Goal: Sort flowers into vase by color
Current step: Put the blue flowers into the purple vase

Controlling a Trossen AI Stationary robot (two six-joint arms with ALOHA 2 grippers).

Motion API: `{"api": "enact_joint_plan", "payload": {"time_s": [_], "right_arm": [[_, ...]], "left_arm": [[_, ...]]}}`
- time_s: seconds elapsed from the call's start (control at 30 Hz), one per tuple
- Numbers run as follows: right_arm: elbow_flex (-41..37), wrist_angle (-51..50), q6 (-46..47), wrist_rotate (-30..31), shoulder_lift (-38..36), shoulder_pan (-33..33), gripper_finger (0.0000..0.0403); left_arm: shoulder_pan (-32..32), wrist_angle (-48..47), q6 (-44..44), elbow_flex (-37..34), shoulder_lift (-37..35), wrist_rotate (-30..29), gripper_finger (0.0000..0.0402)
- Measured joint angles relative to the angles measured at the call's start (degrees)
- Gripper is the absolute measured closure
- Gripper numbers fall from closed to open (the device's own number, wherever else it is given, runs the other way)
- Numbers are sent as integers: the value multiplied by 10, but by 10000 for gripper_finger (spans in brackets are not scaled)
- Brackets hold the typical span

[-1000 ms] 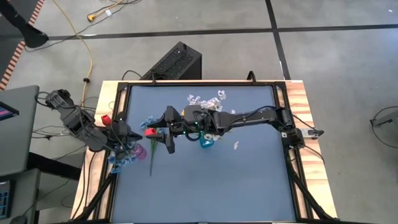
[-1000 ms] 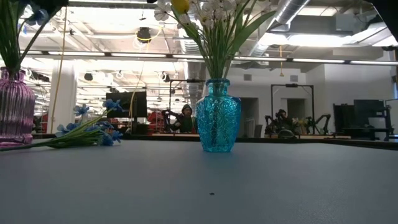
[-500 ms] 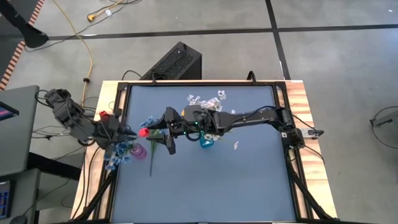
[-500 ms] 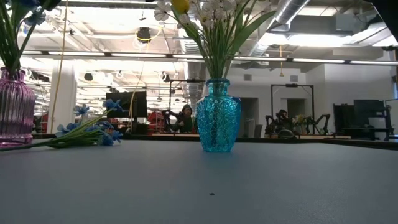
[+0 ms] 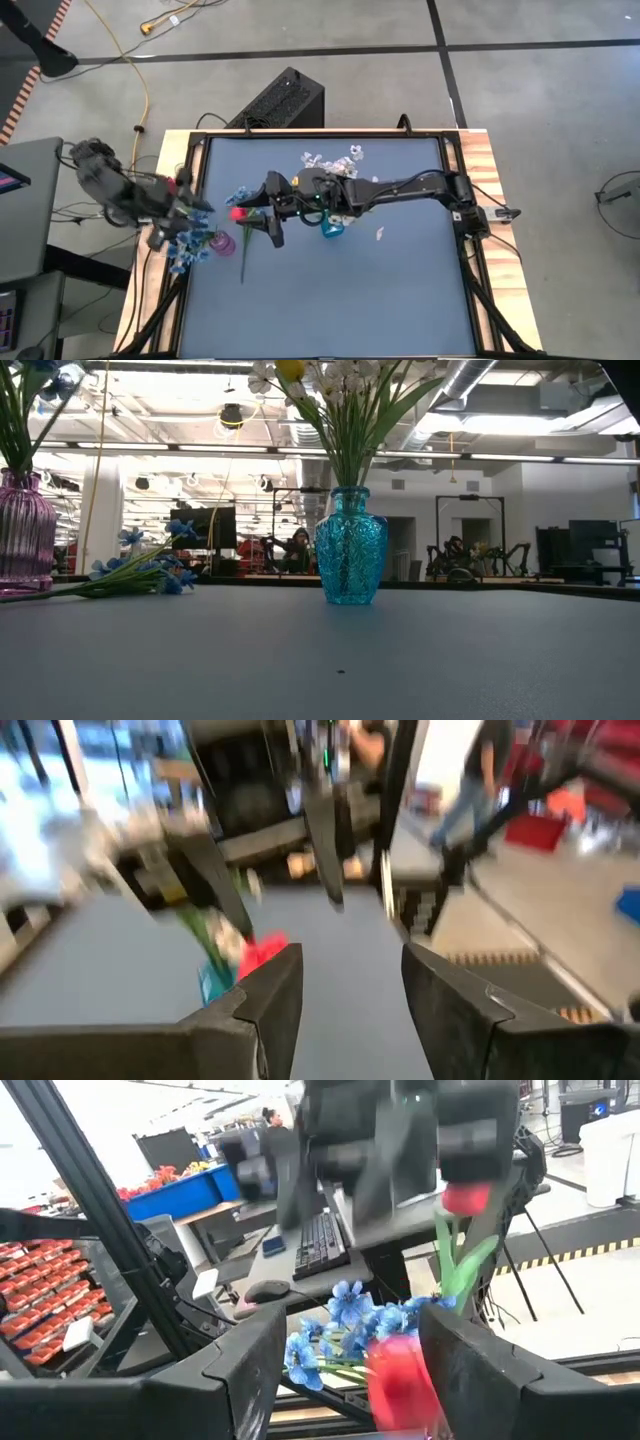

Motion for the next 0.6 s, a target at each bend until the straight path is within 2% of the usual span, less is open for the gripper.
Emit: {"api": "enact_joint_plan", "payload": {"time_s": [0.2, 0.37, 0.47, 0.53, 0.6], "right_arm": [[1, 1, 0, 0, -4, 0, 147], [2, -1, 0, 2, -18, 11, 147], [27, -48, -13, 5, -33, 31, 148], [54, -103, -34, 32, -35, 50, 150], [90, -171, -50, 59, -34, 71, 153]], "left_arm": [[0, 12, 33, 94, -1, -20, 242], [0, -7, 69, 144, -1, -35, 242], [0, -39, 65, 157, -1, -93, 242], [0, -61, 66, 157, -2, -130, 242], [0, -79, 68, 157, -2, -139, 242]]}}
